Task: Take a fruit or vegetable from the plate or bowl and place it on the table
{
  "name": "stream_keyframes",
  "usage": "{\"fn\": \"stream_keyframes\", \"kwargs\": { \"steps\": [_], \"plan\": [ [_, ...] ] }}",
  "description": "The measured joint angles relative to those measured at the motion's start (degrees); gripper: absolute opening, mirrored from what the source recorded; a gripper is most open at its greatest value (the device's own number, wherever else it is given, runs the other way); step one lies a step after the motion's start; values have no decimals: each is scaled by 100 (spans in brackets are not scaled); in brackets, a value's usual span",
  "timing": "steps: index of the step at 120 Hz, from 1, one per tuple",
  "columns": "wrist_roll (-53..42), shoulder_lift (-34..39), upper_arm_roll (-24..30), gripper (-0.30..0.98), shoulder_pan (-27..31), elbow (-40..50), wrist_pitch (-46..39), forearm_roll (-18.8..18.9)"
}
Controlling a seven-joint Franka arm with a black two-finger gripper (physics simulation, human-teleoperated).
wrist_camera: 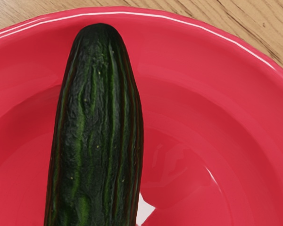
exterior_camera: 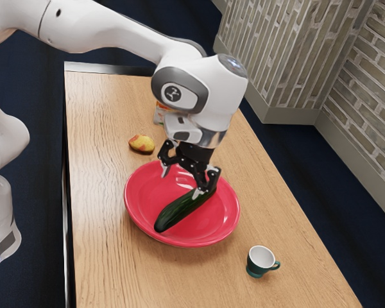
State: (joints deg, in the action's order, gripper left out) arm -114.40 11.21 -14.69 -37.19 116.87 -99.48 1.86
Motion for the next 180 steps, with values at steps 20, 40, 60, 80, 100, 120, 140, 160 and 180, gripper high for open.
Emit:
{"fn": "stream_keyframes", "kwargs": {
  "steps": [20, 40, 60, 80, 100, 120, 140, 160, 180],
  "plan": [
    [-38, -219, 1, 69, -79, 39, -141, -36],
    [-56, -337, -1, 69, -87, 135, -267, -56],
    [-69, -371, -8, 69, -56, 162, -324, -61],
    [-69, -524, -8, 64, -21, 158, -367, -63],
    [-27, -625, -154, 36, 33, 101, -394, -257],
    [9, -710, -188, 26, 80, 39, -421, -451],
    [34, -705, -187, 23, 36, -158, -387, -512],
    [68, -680, -432, 23, -55, -1242, 2, -485],
    [124, -1026, -560, 24, 1174, -1974, 368, -470]
  ]
}}
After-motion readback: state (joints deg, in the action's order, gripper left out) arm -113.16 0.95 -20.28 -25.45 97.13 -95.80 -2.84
